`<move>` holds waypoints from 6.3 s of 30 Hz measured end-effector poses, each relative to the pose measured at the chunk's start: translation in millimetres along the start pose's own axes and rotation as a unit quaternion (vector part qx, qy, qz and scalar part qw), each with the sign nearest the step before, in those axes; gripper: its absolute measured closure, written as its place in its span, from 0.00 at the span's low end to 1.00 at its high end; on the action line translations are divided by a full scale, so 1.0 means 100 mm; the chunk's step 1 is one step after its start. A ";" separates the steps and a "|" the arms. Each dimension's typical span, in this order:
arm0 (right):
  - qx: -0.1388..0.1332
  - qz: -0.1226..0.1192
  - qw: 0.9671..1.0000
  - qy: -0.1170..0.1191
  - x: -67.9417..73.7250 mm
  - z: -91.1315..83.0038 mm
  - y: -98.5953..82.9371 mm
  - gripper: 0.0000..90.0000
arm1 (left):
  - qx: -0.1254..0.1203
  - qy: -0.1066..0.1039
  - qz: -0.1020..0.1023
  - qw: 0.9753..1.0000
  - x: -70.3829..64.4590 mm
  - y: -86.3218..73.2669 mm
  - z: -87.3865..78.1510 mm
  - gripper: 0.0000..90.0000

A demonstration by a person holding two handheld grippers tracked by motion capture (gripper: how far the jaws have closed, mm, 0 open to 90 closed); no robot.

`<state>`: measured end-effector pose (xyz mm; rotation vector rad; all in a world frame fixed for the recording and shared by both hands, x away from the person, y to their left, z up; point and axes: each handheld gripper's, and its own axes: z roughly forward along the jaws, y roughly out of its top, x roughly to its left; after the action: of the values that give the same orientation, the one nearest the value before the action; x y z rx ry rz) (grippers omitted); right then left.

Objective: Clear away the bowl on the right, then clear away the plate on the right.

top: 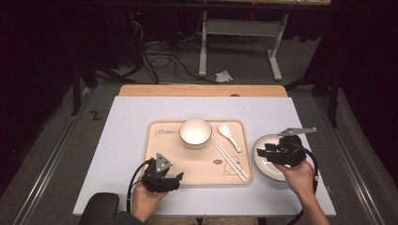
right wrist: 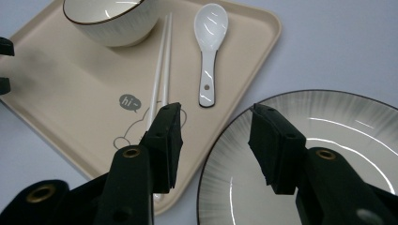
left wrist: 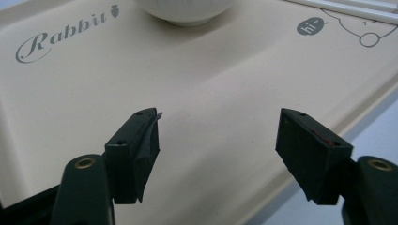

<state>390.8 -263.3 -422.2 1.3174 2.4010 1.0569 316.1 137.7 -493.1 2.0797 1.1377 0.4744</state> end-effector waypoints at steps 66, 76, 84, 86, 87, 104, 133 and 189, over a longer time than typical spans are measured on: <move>-0.024 0.146 0.975 -0.167 -0.63 -0.50 -0.96 0.64 | -0.010 -0.054 0.042 0.998 -0.09 0.21 0.13 0.33; -0.007 0.172 0.973 -0.152 -0.77 -0.43 -0.96 0.67 | -0.013 -0.042 0.048 0.998 -0.10 0.20 0.12 0.33; 0.009 0.199 0.972 -0.125 -0.91 -0.35 -0.95 0.69 | -0.016 -0.030 0.044 0.998 -0.08 0.16 0.08 0.33; 0.011 0.200 0.972 -0.121 -0.93 -0.33 -0.93 0.70 | -0.015 -0.028 0.042 0.999 -0.08 0.15 0.08 0.33; 0.011 0.200 0.972 -0.120 -0.94 -0.32 -0.92 0.71 | -0.014 -0.025 0.042 0.999 -0.08 0.14 0.07 0.33; 0.040 0.241 0.968 -0.064 -1.21 -0.19 -0.84 0.81 | -0.020 0.013 0.029 0.999 -0.05 0.02 -0.05 0.34; -0.033 0.259 0.965 0.019 -1.28 -0.24 -0.79 0.96 | -0.028 -0.002 0.032 0.999 -0.06 0.00 -0.08 0.36; -0.028 0.130 0.986 0.105 -0.31 -0.09 -0.51 0.95 | -0.055 -0.122 0.037 0.990 -0.25 0.24 0.07 0.35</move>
<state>371.0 -310.2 -455.2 1.6057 2.3655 1.3866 320.9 105.1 -480.0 2.0255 0.8762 0.3002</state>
